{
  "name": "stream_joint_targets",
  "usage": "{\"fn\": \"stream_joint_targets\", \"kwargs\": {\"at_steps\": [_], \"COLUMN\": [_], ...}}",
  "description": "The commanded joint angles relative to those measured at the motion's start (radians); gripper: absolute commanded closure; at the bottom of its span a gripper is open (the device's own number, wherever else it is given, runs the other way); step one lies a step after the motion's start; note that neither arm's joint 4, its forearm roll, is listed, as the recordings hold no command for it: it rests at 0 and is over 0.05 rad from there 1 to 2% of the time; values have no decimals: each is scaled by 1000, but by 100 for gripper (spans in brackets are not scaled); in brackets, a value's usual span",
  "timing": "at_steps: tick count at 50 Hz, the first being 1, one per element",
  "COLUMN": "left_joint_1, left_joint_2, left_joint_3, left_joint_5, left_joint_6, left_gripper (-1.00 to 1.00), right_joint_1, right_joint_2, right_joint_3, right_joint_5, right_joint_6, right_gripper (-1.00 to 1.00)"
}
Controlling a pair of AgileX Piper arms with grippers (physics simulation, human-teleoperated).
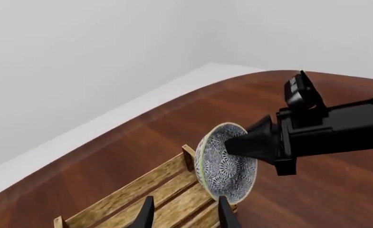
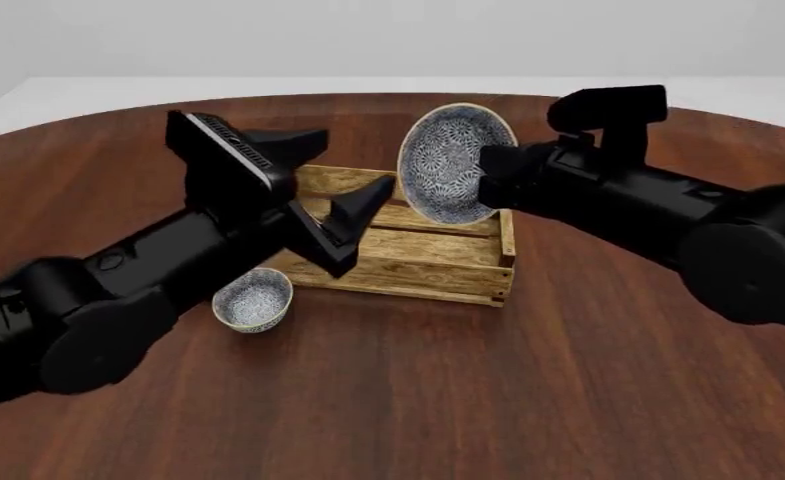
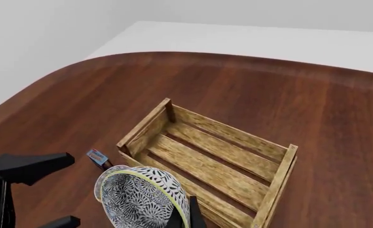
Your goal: Stack the right bowl on the left bowl and place them in the tray.
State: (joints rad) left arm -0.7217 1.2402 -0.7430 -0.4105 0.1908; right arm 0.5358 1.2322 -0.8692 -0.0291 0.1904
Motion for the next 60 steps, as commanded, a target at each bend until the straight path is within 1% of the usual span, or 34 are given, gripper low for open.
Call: {"fn": "stream_joint_targets", "kwargs": {"at_steps": [1, 7, 10, 16, 29, 39, 53, 55, 56, 60], "left_joint_1": [2, 11, 13, 20, 6, 6, 18, 15, 17, 18], "left_joint_2": [70, 110, 149, 196, 282, 354, 420, 422, 422, 419], "left_joint_3": [-35, -61, -88, -114, -167, -200, -231, -231, -230, -226], "left_joint_5": [-24, -31, -24, -29, -21, -29, -38, -42, -46, -50], "left_joint_6": [7, 11, -1, -4, -19, -24, -32, -42, -46, -53], "left_gripper": [-100, -100, -100, -100, -100, -100, -100, -100, 100, 100], "right_joint_1": [-3, -5, -4, -5, -10, -12, -14, -12, -12, -14], "right_joint_2": [7, 13, 13, 17, 23, 25, 34, 36, 37, 39], "right_joint_3": [-6, -8, -8, -9, -9, -11, -11, -13, -13, -14], "right_joint_5": [-5, -7, -5, -6, -9, -7, -10, -8, -9, -9], "right_joint_6": [4, 3, 3, 2, 3, 3, 4, 3, 2, 3], "right_gripper": [100, 100, 100, 100, 100, 100, 100, 100, 100, 100]}}
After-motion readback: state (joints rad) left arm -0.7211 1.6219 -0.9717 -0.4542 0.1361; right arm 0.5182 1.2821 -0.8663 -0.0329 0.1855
